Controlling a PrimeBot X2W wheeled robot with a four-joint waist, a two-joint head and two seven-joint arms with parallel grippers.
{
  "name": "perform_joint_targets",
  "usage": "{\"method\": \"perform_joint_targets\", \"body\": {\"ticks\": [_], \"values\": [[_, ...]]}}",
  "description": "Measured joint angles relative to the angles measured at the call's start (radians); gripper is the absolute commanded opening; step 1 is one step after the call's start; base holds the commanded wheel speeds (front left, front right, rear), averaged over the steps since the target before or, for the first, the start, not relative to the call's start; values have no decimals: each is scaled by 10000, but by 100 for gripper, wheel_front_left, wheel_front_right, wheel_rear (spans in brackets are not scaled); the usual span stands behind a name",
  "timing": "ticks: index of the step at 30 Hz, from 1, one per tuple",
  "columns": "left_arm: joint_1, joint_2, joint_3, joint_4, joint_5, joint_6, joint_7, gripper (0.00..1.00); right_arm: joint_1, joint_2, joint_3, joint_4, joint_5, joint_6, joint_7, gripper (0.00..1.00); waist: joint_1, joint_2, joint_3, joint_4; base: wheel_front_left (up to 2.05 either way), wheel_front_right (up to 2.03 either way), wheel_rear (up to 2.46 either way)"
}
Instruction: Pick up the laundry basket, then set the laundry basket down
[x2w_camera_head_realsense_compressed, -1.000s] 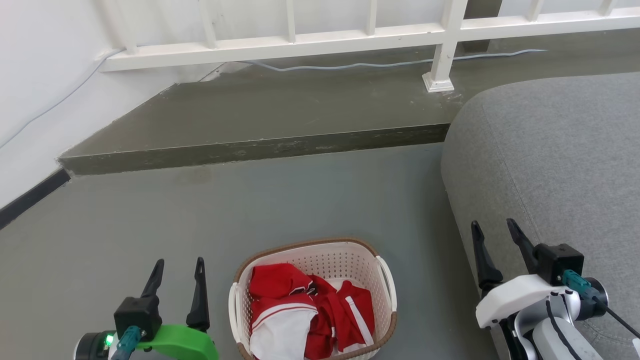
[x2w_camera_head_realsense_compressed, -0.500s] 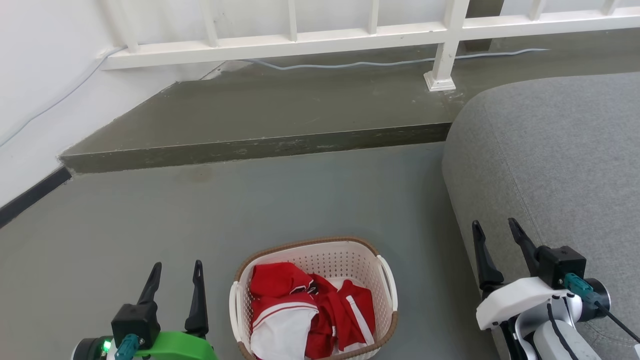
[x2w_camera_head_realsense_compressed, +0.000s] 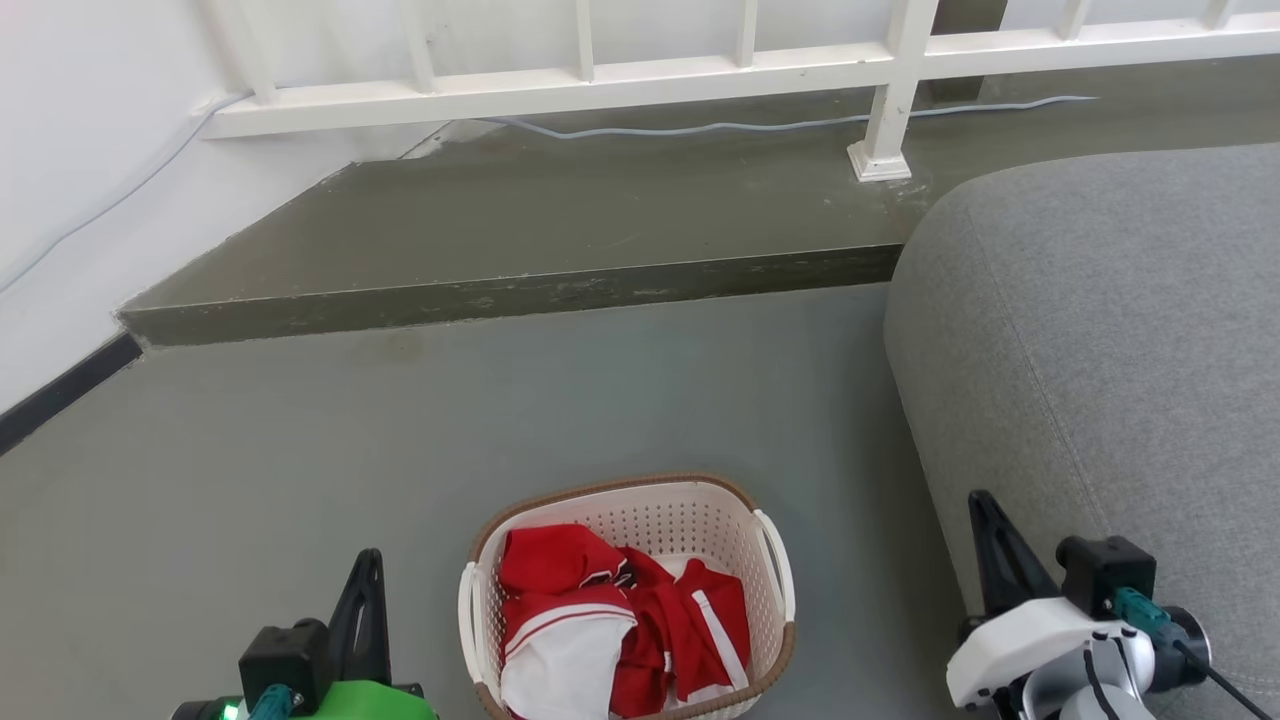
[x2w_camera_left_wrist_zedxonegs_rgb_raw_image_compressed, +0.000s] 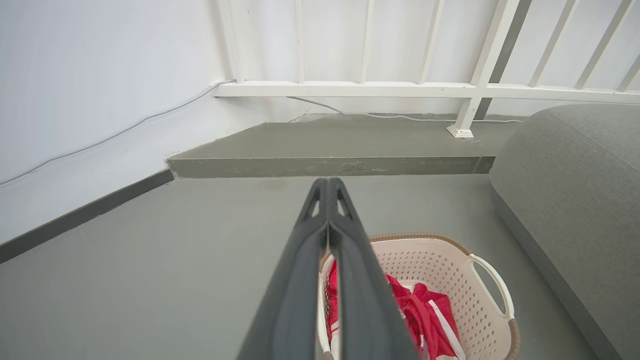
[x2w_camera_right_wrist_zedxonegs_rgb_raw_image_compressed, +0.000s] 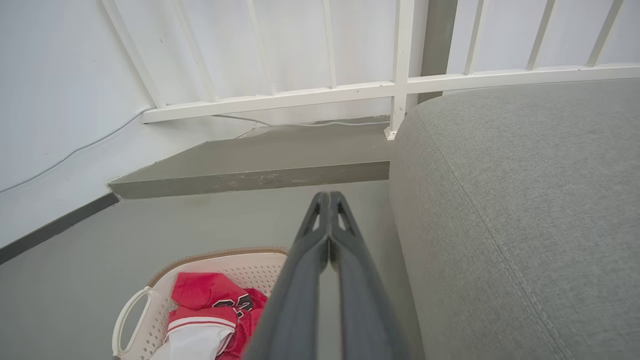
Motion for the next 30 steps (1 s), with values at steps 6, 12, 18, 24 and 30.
{"method": "perform_joint_targets", "body": {"ticks": [6,12,18,24,30], "values": [[29,-4,25,-17,-568,-100,4,0,17,12,-153,-8,562,92,100,0,0,0,6,15,0,0,0],[39,-21,123,-86,-1444,-253,138,0,11,75,-374,-38,1476,222,326,0,0,0,12,31,0,0,0],[38,-33,353,-94,-2525,-366,405,0,1,128,-598,-61,2560,368,566,0,0,0,19,43,0,0,0],[35,-58,535,-92,-3160,-451,579,0,-35,190,-790,-84,3162,476,782,0,0,0,25,52,0,0,0],[22,-58,700,-73,-3944,-619,771,0,-102,230,-1028,-92,3958,617,978,0,0,0,31,64,0,0,0]]}}
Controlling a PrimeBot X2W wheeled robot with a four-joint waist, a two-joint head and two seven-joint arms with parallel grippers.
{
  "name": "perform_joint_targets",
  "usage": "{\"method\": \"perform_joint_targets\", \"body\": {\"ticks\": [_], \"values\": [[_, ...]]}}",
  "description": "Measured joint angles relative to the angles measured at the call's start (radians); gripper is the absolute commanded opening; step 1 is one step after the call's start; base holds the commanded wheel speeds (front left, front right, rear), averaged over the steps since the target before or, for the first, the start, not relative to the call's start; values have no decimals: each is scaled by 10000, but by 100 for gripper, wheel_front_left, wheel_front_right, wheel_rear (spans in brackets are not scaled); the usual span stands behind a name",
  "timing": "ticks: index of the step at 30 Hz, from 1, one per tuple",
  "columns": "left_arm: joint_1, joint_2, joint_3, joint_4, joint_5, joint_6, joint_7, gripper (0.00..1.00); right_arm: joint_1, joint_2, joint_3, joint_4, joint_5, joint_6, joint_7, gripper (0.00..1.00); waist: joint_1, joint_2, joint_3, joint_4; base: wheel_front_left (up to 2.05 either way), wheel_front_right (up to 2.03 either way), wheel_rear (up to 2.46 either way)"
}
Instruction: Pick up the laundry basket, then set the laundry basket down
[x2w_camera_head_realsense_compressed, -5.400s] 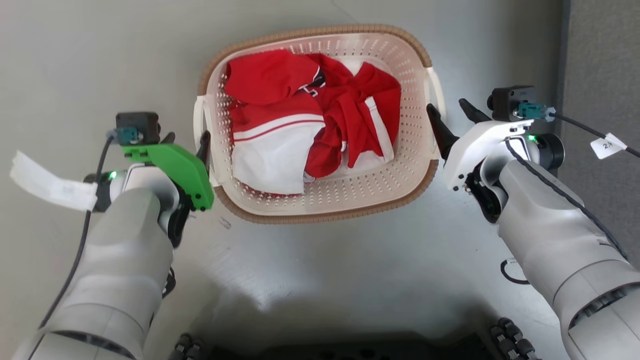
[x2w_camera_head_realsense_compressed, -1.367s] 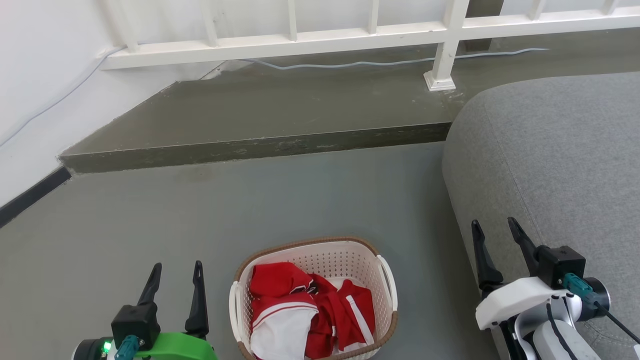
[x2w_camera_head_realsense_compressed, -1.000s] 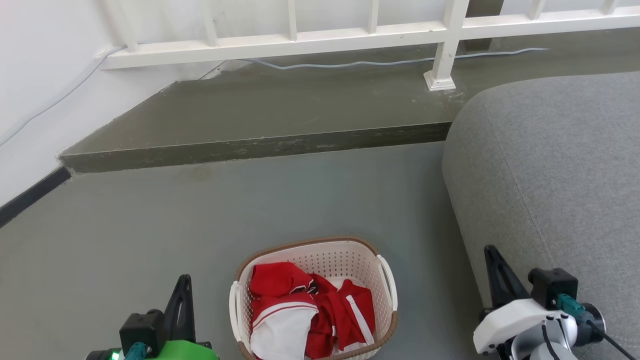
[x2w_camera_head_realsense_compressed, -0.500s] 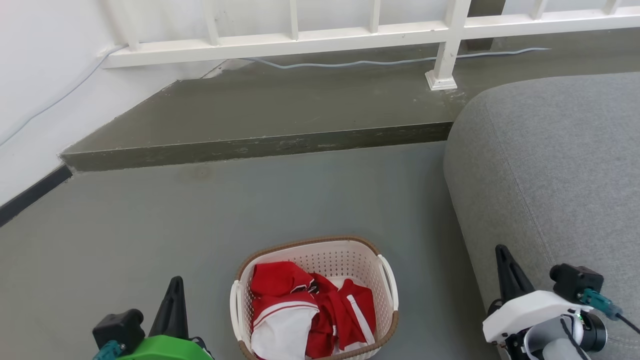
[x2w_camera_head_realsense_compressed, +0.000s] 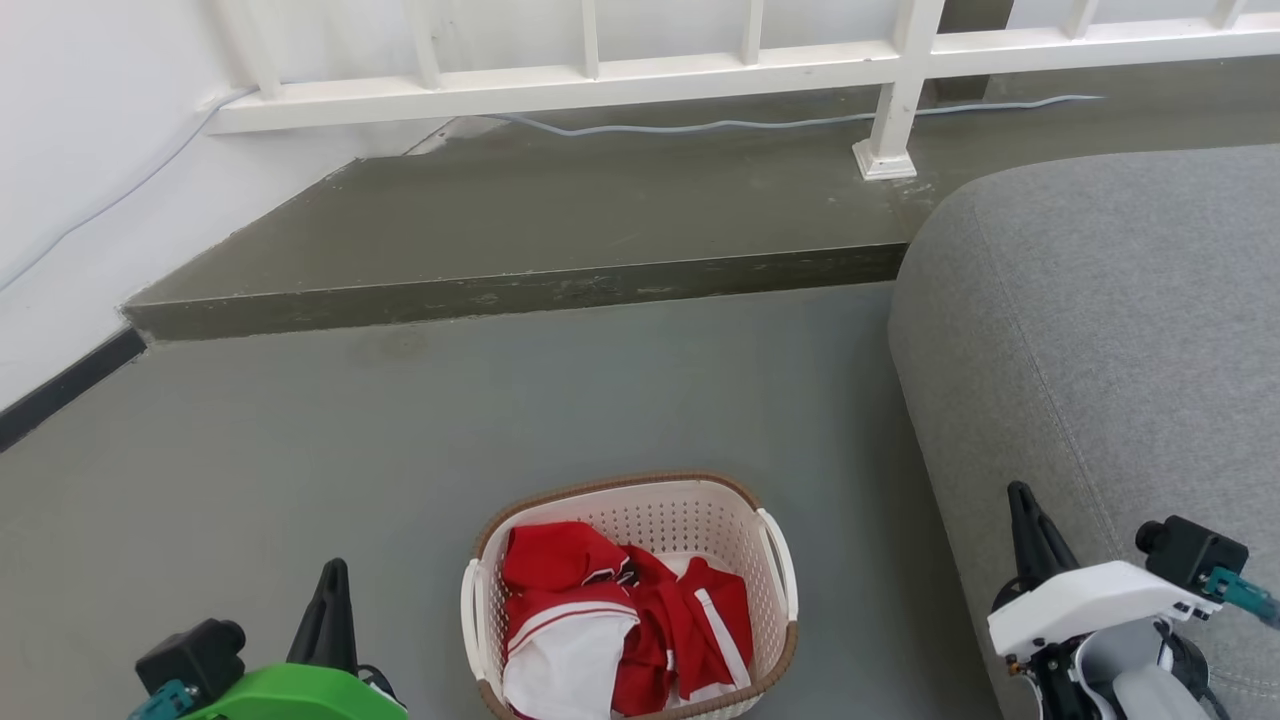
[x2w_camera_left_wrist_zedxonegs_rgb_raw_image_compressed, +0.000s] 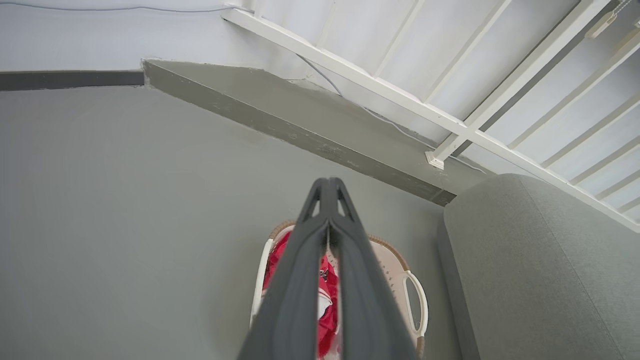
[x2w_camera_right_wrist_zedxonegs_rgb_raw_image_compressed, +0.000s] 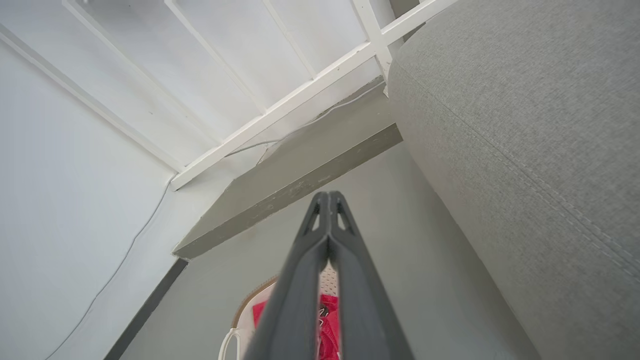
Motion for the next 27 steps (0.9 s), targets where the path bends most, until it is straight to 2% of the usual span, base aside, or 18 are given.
{"method": "perform_joint_targets", "body": {"ticks": [27], "values": [[-430,19,807,326,-3795,-612,951,0,-311,174,-1080,-10,3716,573,1045,0,0,0,21,61,0,0,0]]}}
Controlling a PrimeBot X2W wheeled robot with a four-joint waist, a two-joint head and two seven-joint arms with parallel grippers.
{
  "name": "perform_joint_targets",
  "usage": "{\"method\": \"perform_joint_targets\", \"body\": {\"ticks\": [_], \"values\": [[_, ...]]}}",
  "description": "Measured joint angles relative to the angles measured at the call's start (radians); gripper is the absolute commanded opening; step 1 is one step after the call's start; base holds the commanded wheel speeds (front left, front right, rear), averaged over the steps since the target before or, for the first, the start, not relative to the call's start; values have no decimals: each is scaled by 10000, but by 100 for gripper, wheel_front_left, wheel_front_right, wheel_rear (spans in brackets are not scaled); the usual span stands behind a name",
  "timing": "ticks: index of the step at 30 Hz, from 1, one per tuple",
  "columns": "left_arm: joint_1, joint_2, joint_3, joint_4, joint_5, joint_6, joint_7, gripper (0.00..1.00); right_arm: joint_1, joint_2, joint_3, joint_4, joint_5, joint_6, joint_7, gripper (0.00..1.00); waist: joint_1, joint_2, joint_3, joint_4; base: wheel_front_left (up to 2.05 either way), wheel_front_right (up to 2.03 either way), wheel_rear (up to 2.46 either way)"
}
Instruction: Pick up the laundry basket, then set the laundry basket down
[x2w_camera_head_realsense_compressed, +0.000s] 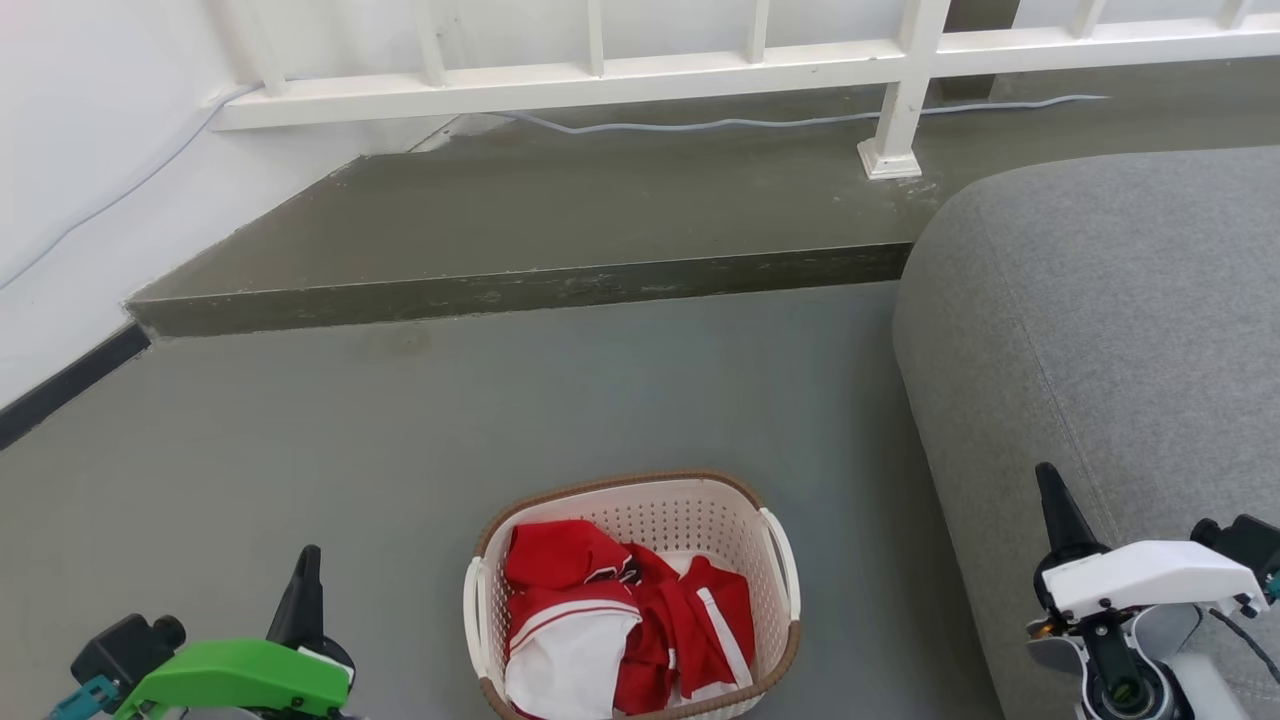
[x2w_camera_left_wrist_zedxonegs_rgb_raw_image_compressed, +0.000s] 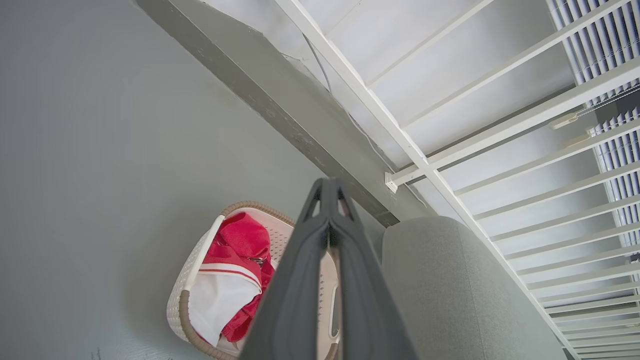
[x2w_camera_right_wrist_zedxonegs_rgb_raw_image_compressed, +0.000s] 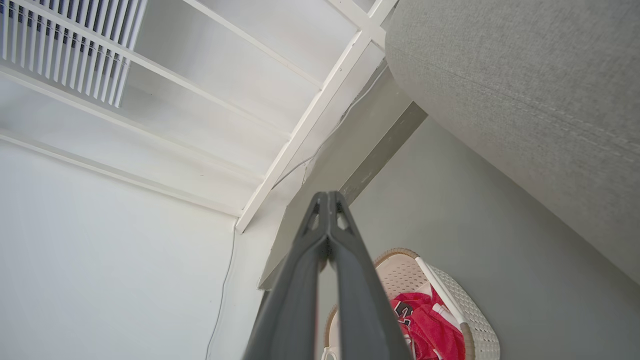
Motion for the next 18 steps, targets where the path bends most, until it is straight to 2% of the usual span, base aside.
{"method": "perform_joint_targets", "body": {"ticks": [18], "values": [[-333,8,468,213,-2437,-437,537,0,-249,123,-690,2,2366,403,625,0,1,0,11,41,0,0,0]]}}
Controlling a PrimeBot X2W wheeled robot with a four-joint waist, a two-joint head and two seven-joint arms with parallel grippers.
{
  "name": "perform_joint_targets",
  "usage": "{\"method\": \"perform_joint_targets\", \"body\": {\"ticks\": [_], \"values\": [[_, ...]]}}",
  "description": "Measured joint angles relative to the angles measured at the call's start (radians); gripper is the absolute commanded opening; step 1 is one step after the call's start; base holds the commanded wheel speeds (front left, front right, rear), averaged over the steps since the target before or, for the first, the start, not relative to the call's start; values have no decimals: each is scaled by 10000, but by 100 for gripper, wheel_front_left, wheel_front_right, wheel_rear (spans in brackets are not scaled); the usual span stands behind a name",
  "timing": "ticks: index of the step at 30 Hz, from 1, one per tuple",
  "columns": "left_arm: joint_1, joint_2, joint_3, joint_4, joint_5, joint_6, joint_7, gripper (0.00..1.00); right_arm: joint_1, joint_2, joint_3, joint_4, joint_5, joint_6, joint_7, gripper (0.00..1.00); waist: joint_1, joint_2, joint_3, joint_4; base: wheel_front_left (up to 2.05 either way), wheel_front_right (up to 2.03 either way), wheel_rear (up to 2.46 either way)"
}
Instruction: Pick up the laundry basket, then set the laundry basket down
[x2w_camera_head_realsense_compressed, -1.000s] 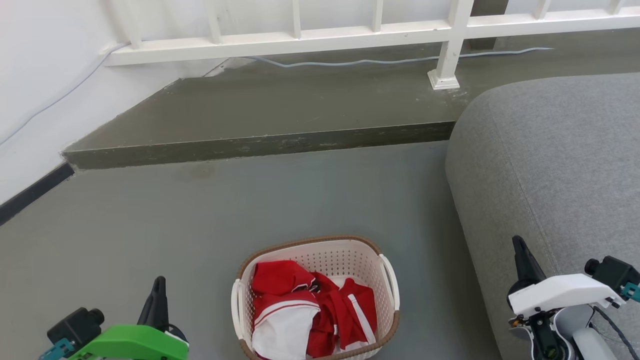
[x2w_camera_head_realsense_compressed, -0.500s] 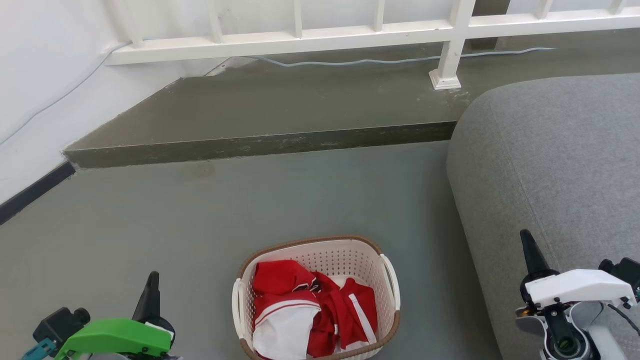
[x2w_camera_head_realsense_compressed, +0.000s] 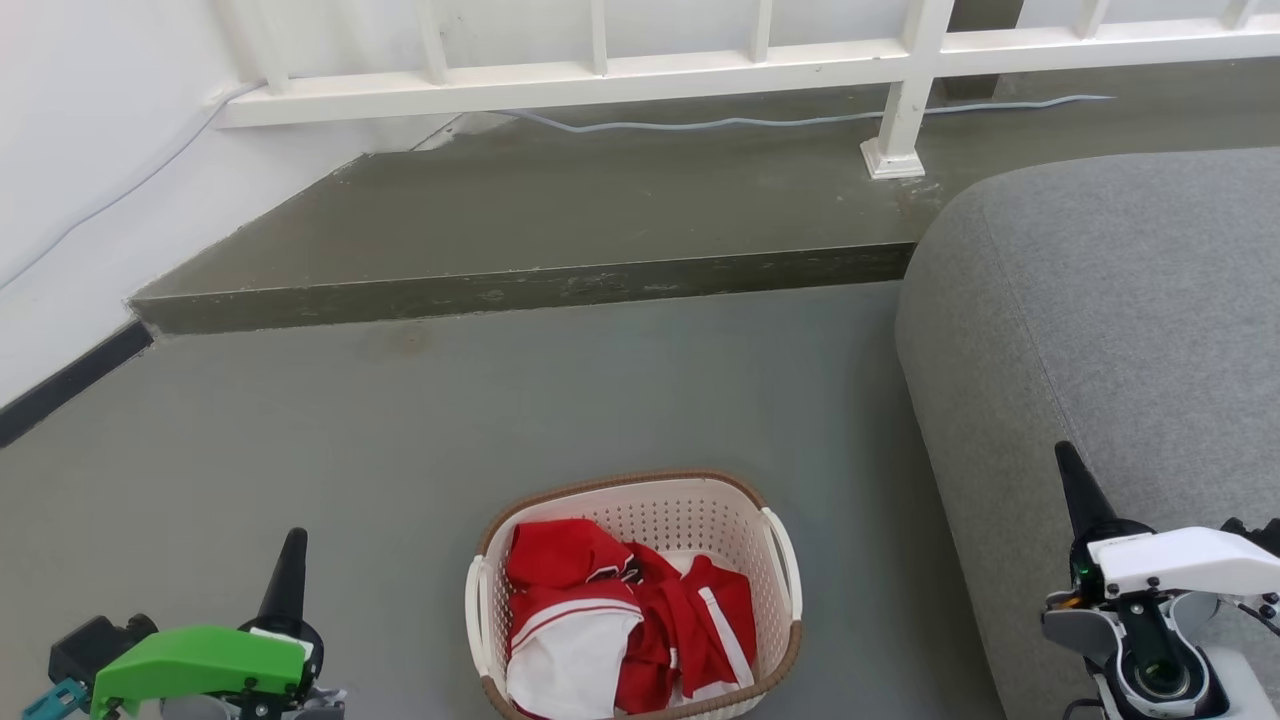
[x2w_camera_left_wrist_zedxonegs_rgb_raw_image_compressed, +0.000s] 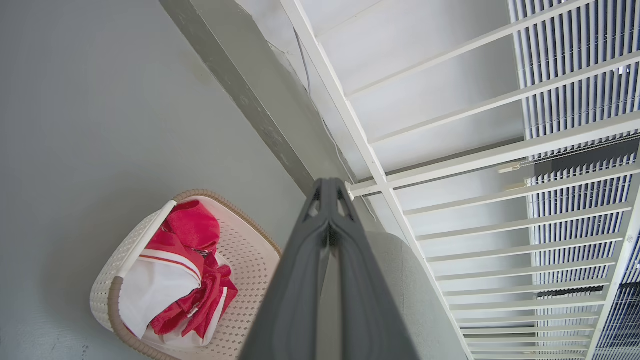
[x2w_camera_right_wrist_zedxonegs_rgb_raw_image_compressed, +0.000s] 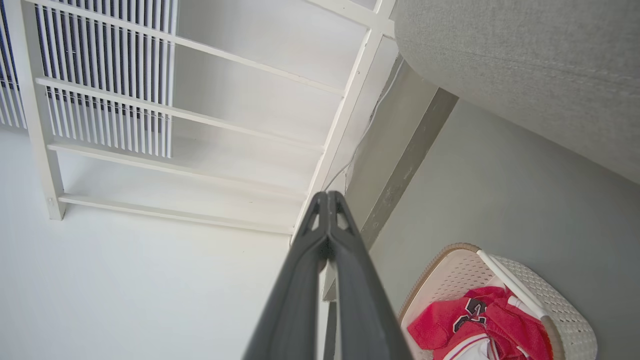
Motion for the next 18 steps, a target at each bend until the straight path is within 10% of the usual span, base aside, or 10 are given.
{"method": "perform_joint_targets", "body": {"ticks": [18], "values": [[-385,2,527,259,-2408,-445,533,0,-252,88,-686,0,2351,364,635,0,0,0,12,41,0,0,0]]}}
